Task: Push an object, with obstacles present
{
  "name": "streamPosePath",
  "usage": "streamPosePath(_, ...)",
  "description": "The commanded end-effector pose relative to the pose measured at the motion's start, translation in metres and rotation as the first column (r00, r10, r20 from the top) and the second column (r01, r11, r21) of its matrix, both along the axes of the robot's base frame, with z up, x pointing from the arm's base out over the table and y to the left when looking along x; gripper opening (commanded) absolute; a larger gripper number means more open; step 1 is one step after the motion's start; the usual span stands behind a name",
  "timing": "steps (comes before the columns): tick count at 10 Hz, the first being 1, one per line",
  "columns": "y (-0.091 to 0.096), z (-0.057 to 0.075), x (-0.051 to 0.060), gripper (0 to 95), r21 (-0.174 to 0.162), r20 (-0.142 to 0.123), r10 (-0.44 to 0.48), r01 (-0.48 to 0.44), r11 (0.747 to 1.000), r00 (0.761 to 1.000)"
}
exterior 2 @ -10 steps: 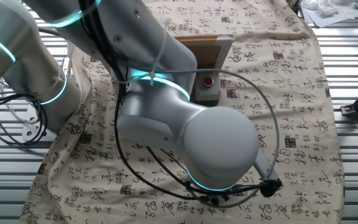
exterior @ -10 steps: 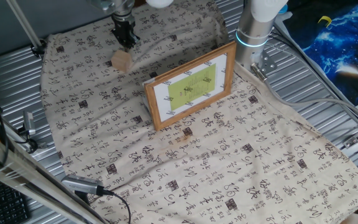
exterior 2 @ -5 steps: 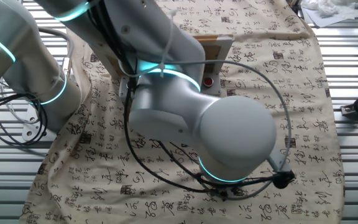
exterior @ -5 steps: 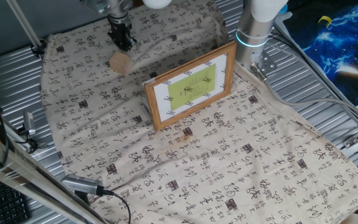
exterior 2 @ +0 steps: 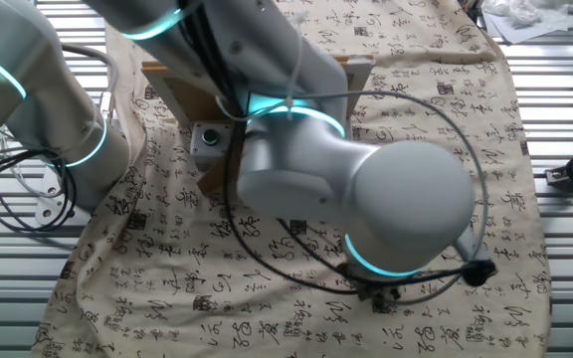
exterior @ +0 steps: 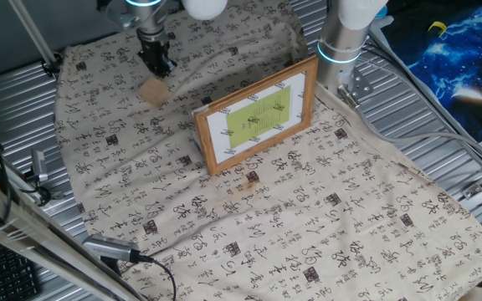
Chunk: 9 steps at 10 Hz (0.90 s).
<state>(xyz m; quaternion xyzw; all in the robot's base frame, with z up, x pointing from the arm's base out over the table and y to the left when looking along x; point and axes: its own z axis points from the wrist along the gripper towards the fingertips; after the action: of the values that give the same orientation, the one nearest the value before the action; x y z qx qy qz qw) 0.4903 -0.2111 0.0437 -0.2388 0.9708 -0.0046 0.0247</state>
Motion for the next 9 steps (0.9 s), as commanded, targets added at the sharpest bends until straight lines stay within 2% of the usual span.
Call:
streamPosePath(1,0.007,-0.001,0.011,0.0,0.002,0.001,-0.002,0.002,1.0,1.0)
streamPosePath(4,0.025,-0.001,0.032,0.0,0.002,0.003,-0.01,0.01,1.0,1.0)
streamPosePath(6,0.028,-0.004,0.036,0.0,0.007,0.011,-0.01,0.01,1.0,1.0)
streamPosePath(9,0.027,-0.007,0.036,0.0,0.01,0.015,-0.011,0.011,1.0,1.0)
